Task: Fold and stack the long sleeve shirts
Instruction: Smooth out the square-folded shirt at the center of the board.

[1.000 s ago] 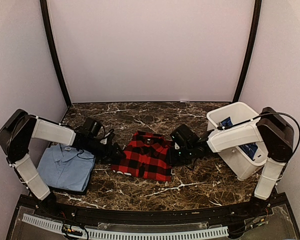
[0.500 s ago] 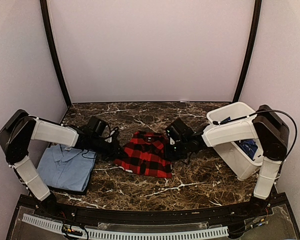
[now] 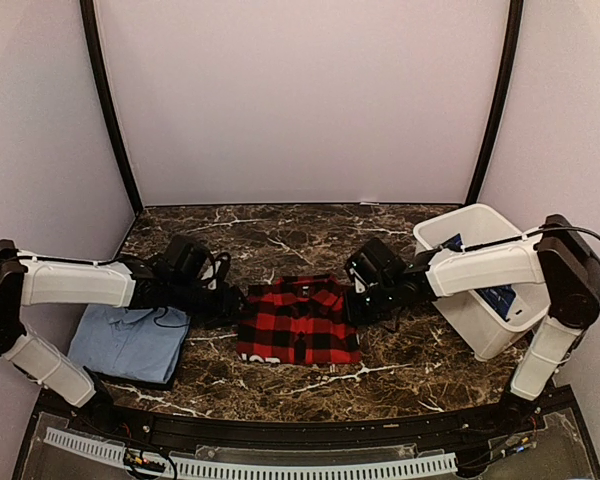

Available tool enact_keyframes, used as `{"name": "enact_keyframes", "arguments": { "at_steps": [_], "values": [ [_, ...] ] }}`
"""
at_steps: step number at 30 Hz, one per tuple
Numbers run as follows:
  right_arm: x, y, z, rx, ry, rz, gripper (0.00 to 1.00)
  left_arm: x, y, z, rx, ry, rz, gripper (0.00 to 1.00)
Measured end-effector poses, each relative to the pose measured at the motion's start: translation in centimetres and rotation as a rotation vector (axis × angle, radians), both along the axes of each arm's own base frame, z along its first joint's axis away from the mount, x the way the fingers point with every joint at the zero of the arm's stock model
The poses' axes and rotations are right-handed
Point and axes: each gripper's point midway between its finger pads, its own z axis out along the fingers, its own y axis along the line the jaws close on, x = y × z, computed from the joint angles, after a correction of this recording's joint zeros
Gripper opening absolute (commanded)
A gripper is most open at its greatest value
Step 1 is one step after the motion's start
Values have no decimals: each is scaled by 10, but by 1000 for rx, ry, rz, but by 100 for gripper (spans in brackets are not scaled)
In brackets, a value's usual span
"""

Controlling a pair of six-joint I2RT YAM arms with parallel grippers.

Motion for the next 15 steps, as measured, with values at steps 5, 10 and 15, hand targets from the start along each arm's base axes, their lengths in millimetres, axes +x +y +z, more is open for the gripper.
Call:
{"name": "enact_keyframes", "arguments": {
  "at_steps": [5,10,15],
  "values": [
    [-15,-35,-34,-109,69,-15,44,-2,13,-23,73,40,43,59],
    [-13,-42,-18,-128,33,-31,43,0,15,-27,90,38,53,48],
    [-3,-25,21,-91,-47,-27,41,16,4,-17,85,1,37,31]
  ]
}}
